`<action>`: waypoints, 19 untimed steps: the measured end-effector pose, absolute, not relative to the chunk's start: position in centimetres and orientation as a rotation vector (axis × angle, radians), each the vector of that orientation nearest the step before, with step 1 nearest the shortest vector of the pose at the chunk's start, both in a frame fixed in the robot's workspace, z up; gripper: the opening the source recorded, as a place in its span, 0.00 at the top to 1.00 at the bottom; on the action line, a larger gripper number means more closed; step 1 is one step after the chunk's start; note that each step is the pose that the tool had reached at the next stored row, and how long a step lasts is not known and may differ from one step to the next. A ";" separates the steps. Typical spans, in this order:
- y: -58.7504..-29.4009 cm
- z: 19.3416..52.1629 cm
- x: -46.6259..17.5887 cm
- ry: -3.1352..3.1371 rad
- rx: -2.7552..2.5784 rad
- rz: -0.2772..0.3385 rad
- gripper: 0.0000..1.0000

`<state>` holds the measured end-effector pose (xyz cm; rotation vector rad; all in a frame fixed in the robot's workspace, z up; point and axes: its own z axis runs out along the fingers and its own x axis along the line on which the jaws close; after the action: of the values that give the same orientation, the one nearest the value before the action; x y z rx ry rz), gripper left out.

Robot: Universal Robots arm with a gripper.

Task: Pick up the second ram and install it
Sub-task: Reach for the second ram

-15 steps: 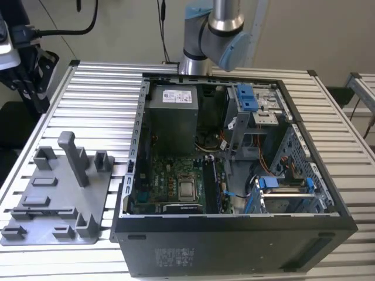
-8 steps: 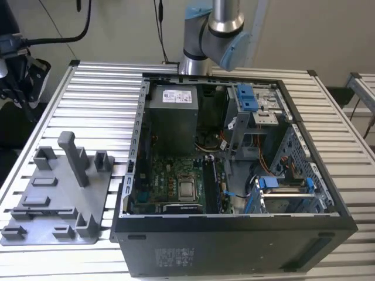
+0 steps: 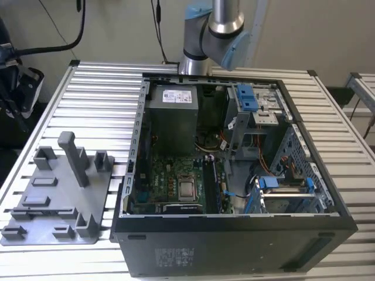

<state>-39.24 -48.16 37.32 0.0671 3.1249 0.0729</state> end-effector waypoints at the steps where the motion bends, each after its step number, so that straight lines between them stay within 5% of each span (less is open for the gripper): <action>1: -48.4 37.3 -39.2 3.125 0.067 0.073 0.89; 19: -50.4 36.8 -40.0 3.142 0.068 0.073 0.89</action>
<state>-40.01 -50.41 36.78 0.0681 3.1419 0.0726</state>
